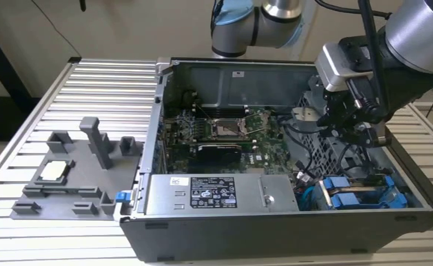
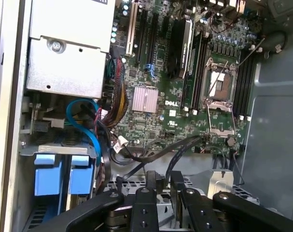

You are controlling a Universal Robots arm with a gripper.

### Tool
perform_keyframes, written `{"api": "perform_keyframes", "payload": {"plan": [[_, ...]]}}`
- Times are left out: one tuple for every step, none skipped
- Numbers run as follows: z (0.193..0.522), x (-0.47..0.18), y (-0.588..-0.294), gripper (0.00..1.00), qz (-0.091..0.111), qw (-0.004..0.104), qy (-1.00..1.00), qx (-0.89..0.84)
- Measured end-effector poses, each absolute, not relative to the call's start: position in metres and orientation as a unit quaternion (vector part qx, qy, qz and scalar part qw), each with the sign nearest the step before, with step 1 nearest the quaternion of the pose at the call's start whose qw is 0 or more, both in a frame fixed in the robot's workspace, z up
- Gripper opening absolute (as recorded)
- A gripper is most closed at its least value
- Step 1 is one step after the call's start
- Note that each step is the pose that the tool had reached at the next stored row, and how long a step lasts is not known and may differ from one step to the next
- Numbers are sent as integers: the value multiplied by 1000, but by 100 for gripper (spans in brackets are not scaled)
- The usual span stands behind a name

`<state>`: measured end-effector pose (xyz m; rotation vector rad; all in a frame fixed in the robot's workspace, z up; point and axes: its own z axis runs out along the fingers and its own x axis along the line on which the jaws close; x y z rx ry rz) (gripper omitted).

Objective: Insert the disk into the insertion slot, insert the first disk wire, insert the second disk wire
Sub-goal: 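Insert the second disk wire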

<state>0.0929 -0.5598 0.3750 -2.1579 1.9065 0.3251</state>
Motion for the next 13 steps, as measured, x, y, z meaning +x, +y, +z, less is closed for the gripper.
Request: {"api": "perform_keyframes", "payload": {"plan": [[375, 93, -560, 27, 111, 122, 653, -739], [375, 93, -560, 27, 111, 121, 653, -739], [374, 93, -561, 27, 111, 122, 653, -739], [374, 93, -561, 27, 111, 122, 653, -739], [373, 93, -561, 27, 111, 122, 653, -739], [373, 93, -562, 27, 111, 122, 653, -739], [372, 93, -562, 27, 111, 122, 653, -739], [372, 93, -562, 27, 111, 122, 653, -739], [372, 93, -562, 27, 111, 122, 653, -739], [372, 93, -562, 27, 111, 122, 653, -739], [372, 93, -563, 27, 111, 122, 653, -739], [372, 93, -563, 27, 111, 122, 653, -739], [372, 93, -563, 27, 111, 122, 653, -739]]}}
